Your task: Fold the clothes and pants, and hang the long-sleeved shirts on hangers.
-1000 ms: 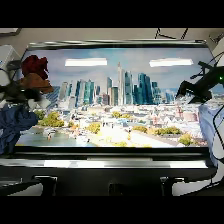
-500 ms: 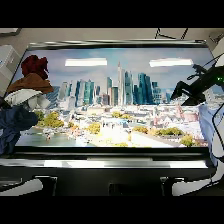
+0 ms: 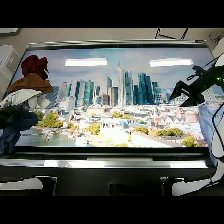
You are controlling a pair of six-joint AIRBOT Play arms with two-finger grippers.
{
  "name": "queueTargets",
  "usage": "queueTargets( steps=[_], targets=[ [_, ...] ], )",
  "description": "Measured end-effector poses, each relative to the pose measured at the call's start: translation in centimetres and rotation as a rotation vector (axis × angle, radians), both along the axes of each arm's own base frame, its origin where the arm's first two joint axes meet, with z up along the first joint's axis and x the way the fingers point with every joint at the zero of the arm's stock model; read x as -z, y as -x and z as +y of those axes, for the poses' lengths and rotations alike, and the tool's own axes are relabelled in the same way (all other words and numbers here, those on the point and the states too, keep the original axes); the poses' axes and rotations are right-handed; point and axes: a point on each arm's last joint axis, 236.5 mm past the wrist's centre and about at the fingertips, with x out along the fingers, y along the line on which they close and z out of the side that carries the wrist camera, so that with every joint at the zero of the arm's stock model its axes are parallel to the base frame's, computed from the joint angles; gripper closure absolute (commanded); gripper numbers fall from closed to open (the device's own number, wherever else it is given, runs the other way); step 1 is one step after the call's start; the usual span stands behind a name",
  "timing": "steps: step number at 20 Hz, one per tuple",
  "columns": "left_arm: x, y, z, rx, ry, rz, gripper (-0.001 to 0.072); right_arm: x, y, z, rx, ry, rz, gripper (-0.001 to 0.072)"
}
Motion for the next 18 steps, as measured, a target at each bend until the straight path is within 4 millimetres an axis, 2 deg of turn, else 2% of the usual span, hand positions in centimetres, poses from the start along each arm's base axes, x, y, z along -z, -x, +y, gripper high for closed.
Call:
queueTargets(
  steps=[1, 2, 3, 4, 6, 8, 10, 12, 14, 15, 17, 18],
  targets=[
    [0.8, 0.0, -0.1, 0.006, 0.01, 0.01, 0.0004, 0.0, 0.0, 0.2, -0.003, 0.0, 0.004, 0.0079],
    [1.4, -0.1, -0.1, 0.011, 0.016, 0.017, 0.0051, 0.0, 0.0, 0.6, -0.007, 0.0, 0.005, 0.0079],
    [1.9, -0.1, -0.2, 0.016, 0.02, 0.023, 0.0406, 0.0, 0.0, 1.0, -0.017, 0.001, 0.005, 0.0079],
    [2.1, -0.1, -0.2, 0.018, 0.023, 0.025, 0.0677, 0.0, 0.0, 1.4, -0.027, 0.002, 0.005, 0.0079],
    [1.7, -0.2, -0.4, 0.035, 0.023, 0.013, 0.0683, 0.1, -0.3, 2.4, -0.049, 0.012, -0.006, 0.008],
    [-0.9, -1.4, -1.0, 0.054, 0.016, -0.068, 0.0683, 0.2, -0.3, 3.2, -0.078, 0.019, -0.01, 0.0082],
    [-6.4, -3.2, -2.2, 0.092, -0.031, -0.214, 0.0684, -0.1, -0.4, 3.7, -0.1, 0.024, -0.029, 0.0084],
    [-14.0, -4.4, -4.8, 0.142, -0.097, -0.396, 0.0684, -0.9, -0.3, 3.9, -0.11, 0.034, -0.055, 0.0084],
    [-22.2, -4.6, -9.9, 0.218, -0.135, -0.606, 0.0684, -2.3, -0.4, 4.1, -0.116, 0.041, -0.104, 0.0085],
    [-26.4, -4.3, -13.2, 0.267, -0.141, -0.72, 0.0684, -3.1, -0.4, 4.1, -0.114, 0.045, -0.136, 0.0085],
    [-33.1, -2.4, -20.3, 0.372, -0.117, -0.92, 0.0685, -4.9, -0.6, 4.2, -0.11, 0.056, -0.205, 0.0085],
    [-35.7, -1.2, -23.7, 0.421, -0.084, -1.007, 0.0684, -5.7, -0.7, 4.2, -0.108, 0.061, -0.238, 0.0085]
  ],
)
